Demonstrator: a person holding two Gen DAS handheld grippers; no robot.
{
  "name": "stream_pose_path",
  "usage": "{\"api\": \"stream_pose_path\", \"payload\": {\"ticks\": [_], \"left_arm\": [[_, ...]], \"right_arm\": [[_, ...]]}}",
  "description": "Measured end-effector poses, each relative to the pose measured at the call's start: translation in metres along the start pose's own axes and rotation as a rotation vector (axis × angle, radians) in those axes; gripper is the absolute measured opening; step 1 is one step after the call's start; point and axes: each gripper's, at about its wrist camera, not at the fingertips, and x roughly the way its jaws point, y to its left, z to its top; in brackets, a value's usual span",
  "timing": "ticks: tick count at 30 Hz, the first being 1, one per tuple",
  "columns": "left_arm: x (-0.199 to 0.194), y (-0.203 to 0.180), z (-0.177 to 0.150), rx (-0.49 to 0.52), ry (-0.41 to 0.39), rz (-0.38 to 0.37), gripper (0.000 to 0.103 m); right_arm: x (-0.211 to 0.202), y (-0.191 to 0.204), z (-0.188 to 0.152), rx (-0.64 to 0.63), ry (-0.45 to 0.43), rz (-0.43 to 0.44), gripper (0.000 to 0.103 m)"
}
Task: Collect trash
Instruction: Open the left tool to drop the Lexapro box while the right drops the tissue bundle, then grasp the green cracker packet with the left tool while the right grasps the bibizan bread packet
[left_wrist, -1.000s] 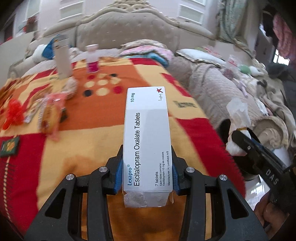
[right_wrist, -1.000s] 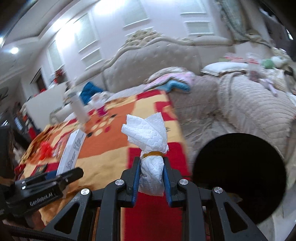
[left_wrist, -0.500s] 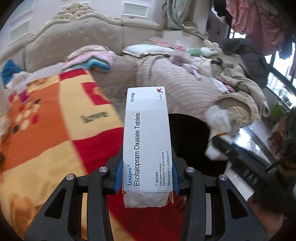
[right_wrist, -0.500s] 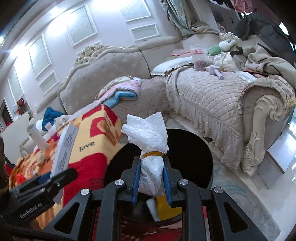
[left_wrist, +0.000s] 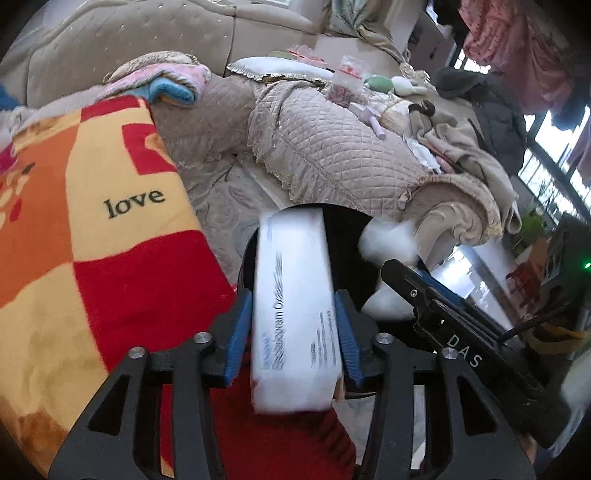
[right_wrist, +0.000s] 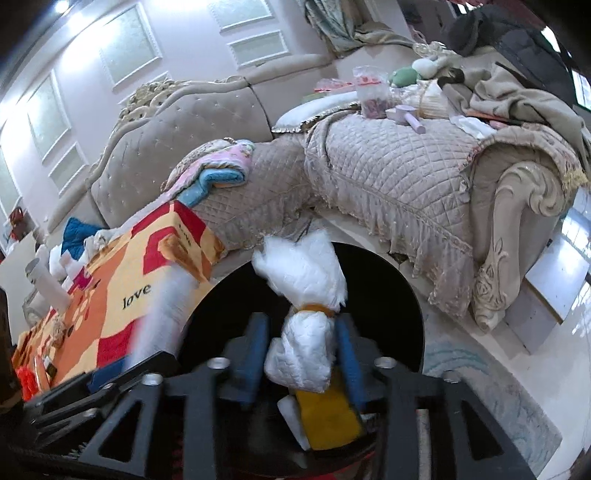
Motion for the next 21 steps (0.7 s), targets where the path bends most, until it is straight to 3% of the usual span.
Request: {"api": "stream_pose_path", "payload": {"ticks": [2, 12, 15, 21], "left_arm": [[-0.003, 0.002, 0.0, -0.009, -0.008, -0.002, 0.055], [-0.044, 0.044, -0.004, -0.135, -0.068, 0.043, 0.055], [-0.072, 0.062, -0.011, -0.179, -0.116, 0.078, 0.055], [-0.142, 0.111, -0.023, -0.253, -0.217, 0.187, 0.056]], "right_arm": [[-0.001, 0.0, 0.0, 0.003, -0.009, -0.012, 0.046], [-0.01, 0.013, -0.001, -0.001, -0.052, -0.048, 0.046], [-0.013, 0.031, -0.006, -0.037, -0.056, -0.024, 0.046], [-0.02, 0.101, -0.029, -0.192, -0.051, 0.11, 0.046]]}}
